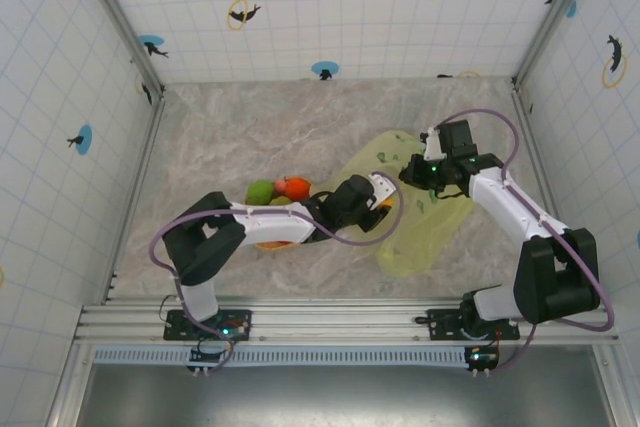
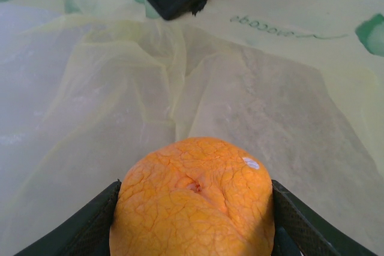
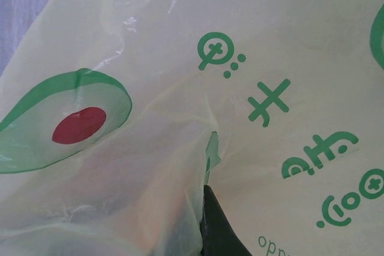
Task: Place the fruits into the plastic bag
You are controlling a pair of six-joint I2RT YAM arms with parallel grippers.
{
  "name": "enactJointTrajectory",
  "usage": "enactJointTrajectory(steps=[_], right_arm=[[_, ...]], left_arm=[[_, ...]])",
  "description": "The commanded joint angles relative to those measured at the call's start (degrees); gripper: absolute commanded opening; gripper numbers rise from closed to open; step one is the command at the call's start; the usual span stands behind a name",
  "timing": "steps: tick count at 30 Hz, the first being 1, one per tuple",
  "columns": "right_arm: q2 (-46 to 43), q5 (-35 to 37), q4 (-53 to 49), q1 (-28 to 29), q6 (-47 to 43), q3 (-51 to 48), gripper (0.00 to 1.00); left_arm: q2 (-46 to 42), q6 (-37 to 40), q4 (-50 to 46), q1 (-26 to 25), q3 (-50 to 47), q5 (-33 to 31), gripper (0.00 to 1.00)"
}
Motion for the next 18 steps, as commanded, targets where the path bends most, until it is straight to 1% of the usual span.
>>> enactJointTrajectory(steps=[1, 8, 11, 14, 18], right_arm=[[-0.8, -3.5, 1.3, -0.7, 0.9, -0.5, 0.00], [-1.0, -9.7, 3.5, -2.5, 3.3, -0.6, 0.00], [-1.5, -11.1, 4.0, -3.6, 4.0, -0.9, 0.00], [-2.1, -14.1, 6.7, -4.6, 6.4, -2.5, 0.00], [-2.2, -16.5, 9.1, -5.0, 9.2, -3.7, 0.00]], left_arm=[[2.3, 4.4, 5.1, -0.2, 2.2, -3.1, 0.45], [6.6, 10.1, 14.7, 0.5, 2.0, -3.4, 0.46], [8.5, 10.5, 18.6, 1.8, 2.3, -2.5, 0.46], [10.8, 10.9, 22.7, 2.8, 3.0, -1.9, 0.48], [15.5, 12.5, 29.0, 3.7, 4.6, -3.4, 0.52]])
